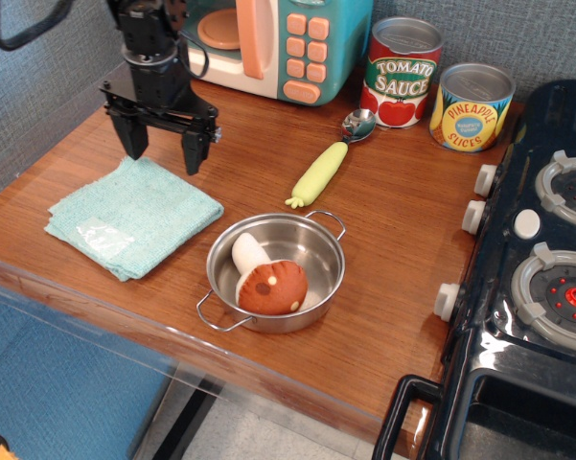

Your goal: Move blue cloth diagonally away from the silver pot containing a mushroom.

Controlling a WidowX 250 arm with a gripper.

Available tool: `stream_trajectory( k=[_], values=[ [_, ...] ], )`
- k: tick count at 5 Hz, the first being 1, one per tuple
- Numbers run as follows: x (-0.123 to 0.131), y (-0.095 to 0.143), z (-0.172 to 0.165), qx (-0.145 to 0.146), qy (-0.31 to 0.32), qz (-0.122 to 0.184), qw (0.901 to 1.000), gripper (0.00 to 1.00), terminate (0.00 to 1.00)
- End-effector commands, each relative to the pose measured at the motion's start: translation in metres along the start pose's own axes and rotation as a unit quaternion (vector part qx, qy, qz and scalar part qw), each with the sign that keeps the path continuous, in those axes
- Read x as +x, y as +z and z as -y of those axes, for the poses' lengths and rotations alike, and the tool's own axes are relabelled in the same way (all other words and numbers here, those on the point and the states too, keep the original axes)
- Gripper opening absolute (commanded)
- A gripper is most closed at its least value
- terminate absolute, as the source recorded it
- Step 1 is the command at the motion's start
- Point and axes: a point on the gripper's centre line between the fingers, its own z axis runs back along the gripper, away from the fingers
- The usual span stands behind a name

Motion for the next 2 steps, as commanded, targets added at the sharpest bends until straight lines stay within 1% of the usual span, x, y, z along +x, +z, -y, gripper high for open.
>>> stream_trajectory(
  k=[1,2],
  values=[
    [-0.005,0.061,0.005,-0.001,-0.013,0.069,0.9975,1.0,0.0],
    [-0.021,0.075,-0.004,0.004,0.0,0.069,0.9976,1.0,0.0]
  ],
)
